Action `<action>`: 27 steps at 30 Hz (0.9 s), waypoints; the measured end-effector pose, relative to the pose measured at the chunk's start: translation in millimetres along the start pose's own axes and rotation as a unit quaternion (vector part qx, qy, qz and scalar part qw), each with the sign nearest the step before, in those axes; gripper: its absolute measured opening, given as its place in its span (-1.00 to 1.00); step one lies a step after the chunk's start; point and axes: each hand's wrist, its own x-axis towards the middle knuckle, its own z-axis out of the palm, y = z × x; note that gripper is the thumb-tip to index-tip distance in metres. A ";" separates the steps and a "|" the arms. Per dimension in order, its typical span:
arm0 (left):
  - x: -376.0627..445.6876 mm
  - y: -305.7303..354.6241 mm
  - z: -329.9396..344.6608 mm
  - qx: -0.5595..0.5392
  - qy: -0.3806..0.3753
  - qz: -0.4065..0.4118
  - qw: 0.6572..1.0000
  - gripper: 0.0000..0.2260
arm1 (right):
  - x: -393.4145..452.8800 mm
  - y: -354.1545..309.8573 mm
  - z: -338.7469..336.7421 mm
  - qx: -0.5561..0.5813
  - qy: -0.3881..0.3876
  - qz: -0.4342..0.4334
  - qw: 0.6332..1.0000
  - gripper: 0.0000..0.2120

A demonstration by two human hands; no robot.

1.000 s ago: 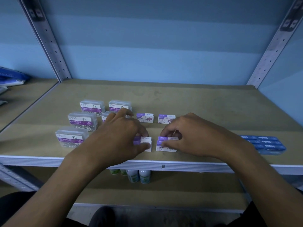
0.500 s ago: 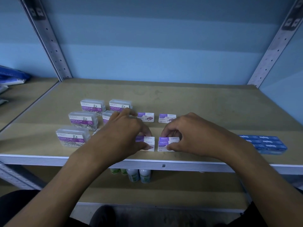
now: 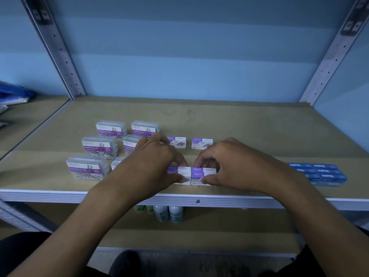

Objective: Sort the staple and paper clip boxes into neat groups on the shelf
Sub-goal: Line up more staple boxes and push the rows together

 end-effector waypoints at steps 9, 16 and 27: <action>2.5 -5.1 3.4 -0.010 0.004 0.010 1.000 -0.64 | 2.4 2.8 0.2 0.010 0.010 0.000 1.000 -0.66; 15.3 -15.2 -2.3 0.036 0.112 -0.007 0.993 -0.63 | 7.1 10.9 -15.0 0.016 0.129 0.017 0.991 -0.62; 42.7 -31.1 5.2 0.076 0.077 -0.076 0.991 -0.61 | 32.4 27.8 0.6 -0.006 0.145 0.067 0.987 -0.58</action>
